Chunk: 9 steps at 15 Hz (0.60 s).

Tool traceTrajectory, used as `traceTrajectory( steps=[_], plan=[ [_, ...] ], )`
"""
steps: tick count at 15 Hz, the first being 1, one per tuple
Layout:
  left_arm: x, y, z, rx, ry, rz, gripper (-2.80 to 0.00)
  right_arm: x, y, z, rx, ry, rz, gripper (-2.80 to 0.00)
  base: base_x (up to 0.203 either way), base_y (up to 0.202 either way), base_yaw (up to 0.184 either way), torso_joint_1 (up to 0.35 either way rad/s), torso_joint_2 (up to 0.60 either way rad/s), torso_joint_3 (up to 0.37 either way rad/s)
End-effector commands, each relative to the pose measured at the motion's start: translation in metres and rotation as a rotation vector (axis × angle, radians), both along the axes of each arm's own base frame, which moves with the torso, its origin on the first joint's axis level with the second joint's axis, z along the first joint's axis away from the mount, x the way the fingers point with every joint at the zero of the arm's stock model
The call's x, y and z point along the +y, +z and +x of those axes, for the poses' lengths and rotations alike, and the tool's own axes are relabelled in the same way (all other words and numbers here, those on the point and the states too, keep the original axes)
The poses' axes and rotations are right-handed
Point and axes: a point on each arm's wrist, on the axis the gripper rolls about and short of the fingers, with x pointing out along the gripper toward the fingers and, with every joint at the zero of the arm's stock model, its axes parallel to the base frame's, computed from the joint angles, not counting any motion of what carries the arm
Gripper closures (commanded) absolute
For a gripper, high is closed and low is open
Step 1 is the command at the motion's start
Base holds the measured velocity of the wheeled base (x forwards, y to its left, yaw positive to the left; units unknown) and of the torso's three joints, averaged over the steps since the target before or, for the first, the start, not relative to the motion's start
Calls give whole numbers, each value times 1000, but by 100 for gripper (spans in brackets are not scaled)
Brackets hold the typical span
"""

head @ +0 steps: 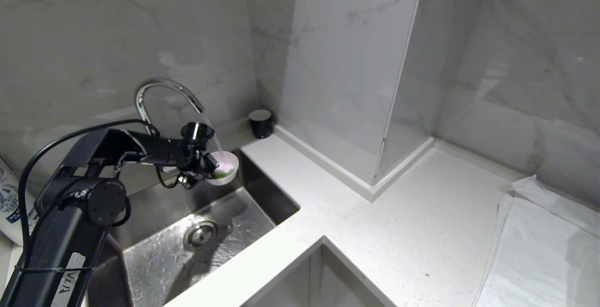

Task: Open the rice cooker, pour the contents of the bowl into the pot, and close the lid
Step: Fill a bowl with water from the tap

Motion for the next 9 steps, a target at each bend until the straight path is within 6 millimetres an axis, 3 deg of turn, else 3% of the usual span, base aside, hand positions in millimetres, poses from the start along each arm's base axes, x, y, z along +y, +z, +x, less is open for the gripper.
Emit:
traceTrajectory(
  steps=[1,9],
  plan=[
    [0,-1,-2,14,4,0,0,0,-1,0,3,1,-1,0,0,0,0,0,0,0],
    [0,-1,-5,44,2,-1,0,0,-1,0,3,1,-1,0,0,0,0,0,0,0]
  ],
)
